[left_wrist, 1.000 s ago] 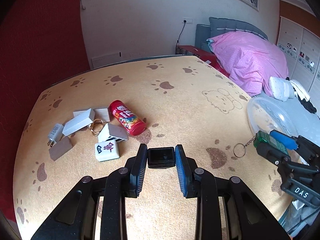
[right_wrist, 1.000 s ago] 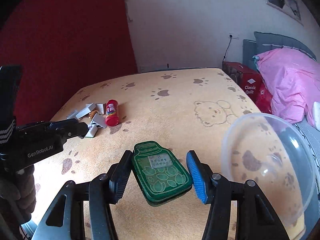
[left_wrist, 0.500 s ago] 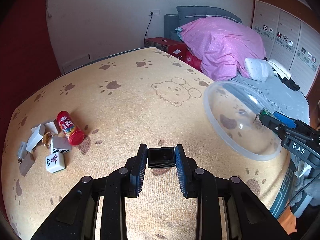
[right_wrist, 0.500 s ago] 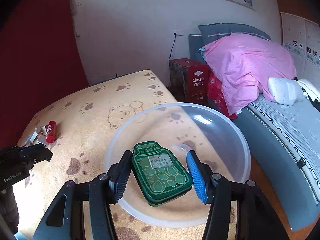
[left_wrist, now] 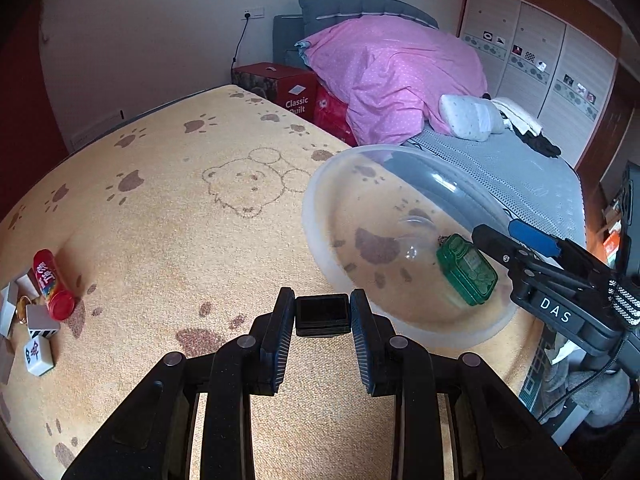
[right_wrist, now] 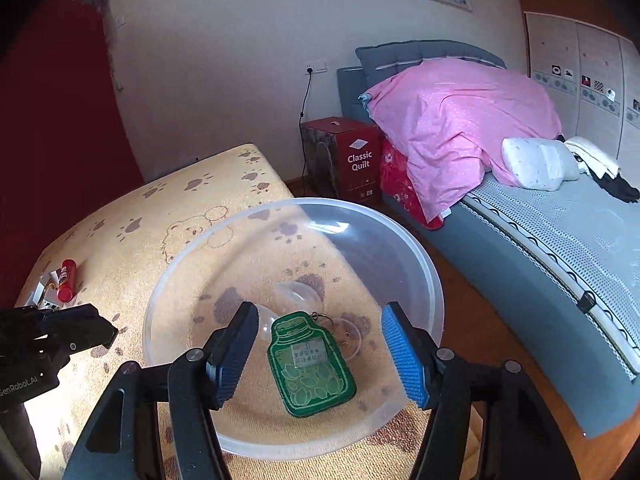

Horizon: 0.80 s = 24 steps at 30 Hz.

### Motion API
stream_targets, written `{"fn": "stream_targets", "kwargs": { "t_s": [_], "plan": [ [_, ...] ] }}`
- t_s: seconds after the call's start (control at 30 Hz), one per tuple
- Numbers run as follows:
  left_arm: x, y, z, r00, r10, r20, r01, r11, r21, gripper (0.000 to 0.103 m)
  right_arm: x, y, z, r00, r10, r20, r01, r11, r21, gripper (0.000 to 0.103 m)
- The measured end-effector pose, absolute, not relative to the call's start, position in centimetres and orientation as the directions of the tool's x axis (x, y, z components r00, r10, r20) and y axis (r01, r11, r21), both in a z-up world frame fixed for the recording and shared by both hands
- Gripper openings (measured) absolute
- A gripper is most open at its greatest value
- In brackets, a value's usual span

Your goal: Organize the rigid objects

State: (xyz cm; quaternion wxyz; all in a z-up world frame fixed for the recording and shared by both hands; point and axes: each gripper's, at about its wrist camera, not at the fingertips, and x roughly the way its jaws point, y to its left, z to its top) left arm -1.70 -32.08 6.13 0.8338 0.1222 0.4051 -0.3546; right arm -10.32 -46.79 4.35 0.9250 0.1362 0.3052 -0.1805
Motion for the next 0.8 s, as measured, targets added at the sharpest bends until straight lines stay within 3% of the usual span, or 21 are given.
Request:
{"fn": "stream_targets", "kwargs": {
  "t_s": [0.5, 0.73, 0.8],
  "plan": [
    [-2.2, -36.6, 6.5, 0.339, -0.613, -0.714, 0.773, 0.614, -0.160, 0.029, -11.1, -49.0, 4.1, 0.734, -0.320, -0.599, 0.507, 0.845, 0.169, 0.074],
    [-2.8, -34.3, 6.2, 0.353, -0.593, -0.724, 0.764, 0.629, -0.143, 0.031, -11.5, -49.1, 4.1, 0.739, -0.325, -0.591, 0.509, 0.843, 0.173, 0.074],
    [-3.2, -33.3, 5.7, 0.358, -0.575, -0.736, 0.758, 0.639, -0.131, 0.037, -11.5, -49.2, 4.1, 0.739, -0.323, -0.591, 0.510, 0.841, 0.178, 0.074]
  ]
}}
